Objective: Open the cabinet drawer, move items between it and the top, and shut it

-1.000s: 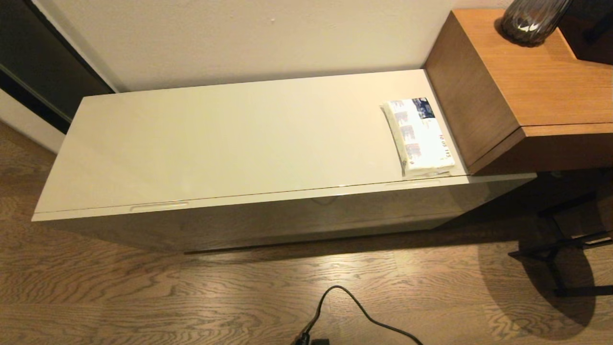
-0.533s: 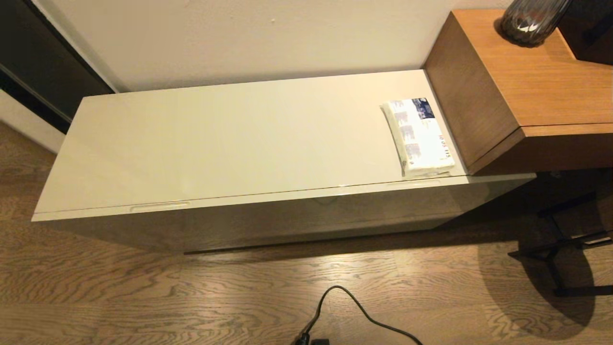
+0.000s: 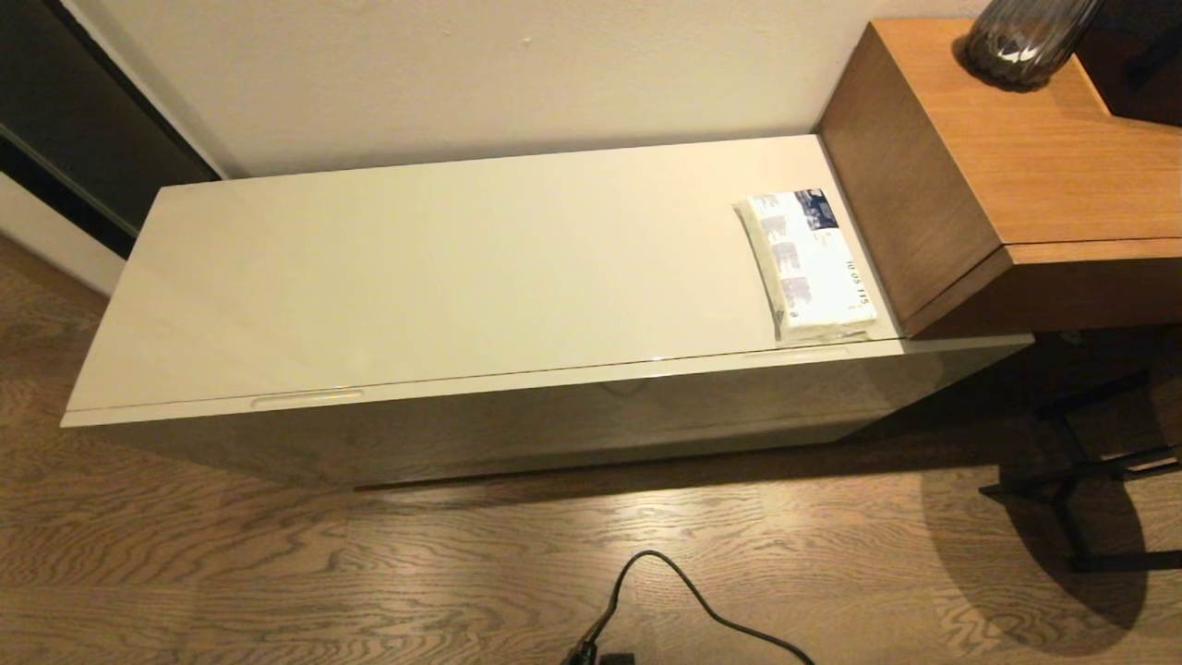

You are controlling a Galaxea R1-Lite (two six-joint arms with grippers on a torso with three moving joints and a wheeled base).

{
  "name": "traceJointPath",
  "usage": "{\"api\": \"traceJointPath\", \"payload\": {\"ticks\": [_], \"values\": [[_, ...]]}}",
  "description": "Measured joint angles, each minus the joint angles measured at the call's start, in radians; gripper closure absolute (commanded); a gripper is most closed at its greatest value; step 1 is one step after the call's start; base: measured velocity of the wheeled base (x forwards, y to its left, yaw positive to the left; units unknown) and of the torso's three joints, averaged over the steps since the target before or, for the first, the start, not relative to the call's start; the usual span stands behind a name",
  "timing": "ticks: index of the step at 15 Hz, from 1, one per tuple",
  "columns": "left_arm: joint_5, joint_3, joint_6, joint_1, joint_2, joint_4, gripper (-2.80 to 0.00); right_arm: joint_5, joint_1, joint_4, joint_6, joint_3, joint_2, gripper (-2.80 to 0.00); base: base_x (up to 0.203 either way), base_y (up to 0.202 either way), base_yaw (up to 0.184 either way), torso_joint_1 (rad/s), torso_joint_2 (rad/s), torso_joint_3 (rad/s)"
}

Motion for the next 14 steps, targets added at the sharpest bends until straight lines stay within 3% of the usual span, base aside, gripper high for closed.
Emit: {"api": "traceJointPath", "payload": {"ticks": [3, 6, 8, 10, 12, 14], "values": [[0.0, 0.0, -0.001, 0.0, 0.0, 0.0, 0.0, 0.067, -0.015, -0.058, -0.122, 0.078, -0.097, 0.0, 0.0, 0.0, 0.0, 0.0, 0.0, 0.0], [0.0, 0.0, -0.001, 0.0, 0.0, 0.0, 0.0, 0.078, -0.02, -0.341, -0.102, 0.277, -0.129, 0.0, 0.0, 0.0, 0.0, 0.0, 0.0, 0.0], [0.0, 0.0, -0.001, 0.0, 0.0, 0.0, 0.0, 0.089, -0.021, -0.604, -0.081, 0.439, -0.136, 0.0, 0.0, 0.0, 0.0, 0.0, 0.0, 0.0], [0.0, 0.0, -0.001, 0.0, 0.0, 0.0, 0.0, 0.15, -0.021, -0.84, -0.073, 0.55, -0.138, 0.0, 0.0, 0.0, 0.0, 0.0, 0.0, 0.0], [0.0, 0.0, -0.001, 0.0, 0.0, 0.0, 0.0, 0.214, -0.021, -0.953, -0.066, 0.585, -0.139, 0.0, 0.0, 0.0, 0.0, 0.0, 0.0, 0.0], [0.0, 0.0, -0.001, 0.0, 0.0, 0.0, 0.0, 0.216, -0.022, -0.974, -0.053, 0.599, -0.139, 0.0, 0.0, 0.0, 0.0, 0.0, 0.0, 0.0]]}}
